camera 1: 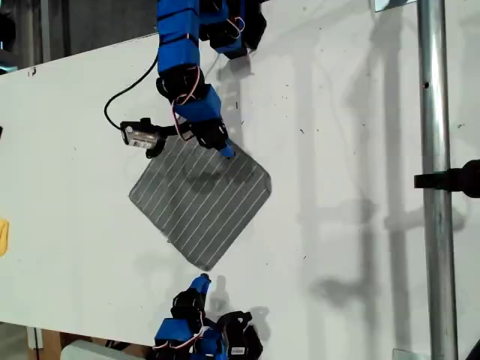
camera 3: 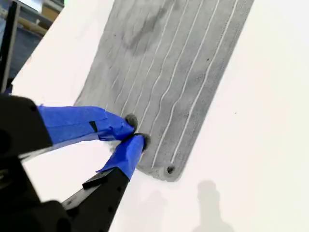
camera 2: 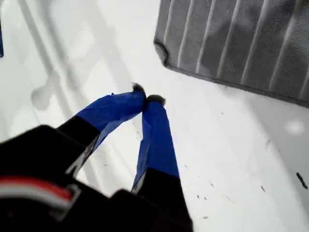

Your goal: Grasp corners of a towel and fold twice.

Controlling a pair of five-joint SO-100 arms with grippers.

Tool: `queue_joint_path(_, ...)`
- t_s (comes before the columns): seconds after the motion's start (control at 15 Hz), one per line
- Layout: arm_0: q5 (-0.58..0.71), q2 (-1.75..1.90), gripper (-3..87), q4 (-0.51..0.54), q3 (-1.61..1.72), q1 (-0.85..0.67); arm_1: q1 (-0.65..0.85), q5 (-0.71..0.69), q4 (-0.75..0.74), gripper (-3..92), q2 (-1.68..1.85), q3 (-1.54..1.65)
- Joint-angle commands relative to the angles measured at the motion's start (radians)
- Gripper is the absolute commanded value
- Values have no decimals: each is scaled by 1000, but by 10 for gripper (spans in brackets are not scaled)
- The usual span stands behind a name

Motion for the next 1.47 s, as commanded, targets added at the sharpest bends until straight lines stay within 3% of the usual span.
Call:
queue_joint_path(0.0, 5, -8, 17, 6, -37, -28, -32, -49, 52, 3, -239, -336)
queue_joint_path(0.2, -2, -21, 24, -15, -8, -28, -48, -63, -2, 53, -411, -451)
queue_joint_path(0.47, -11, -29, 33, -38, 29, -28, -66, -144, -9, 265, -551, -500)
queue_joint_path(0.73, -15, -26, 36, -64, 66, -31, -72, -235, 95, 269, -701, -611)
queue_joint_path(1.2, 0, -20, 46, -118, 117, -38, -57, -261, 29, 260, -914, -667)
queue_joint_path(1.4, 18, 3, 49, -106, 118, -60, -38, -270, 84, 260, -873, -687)
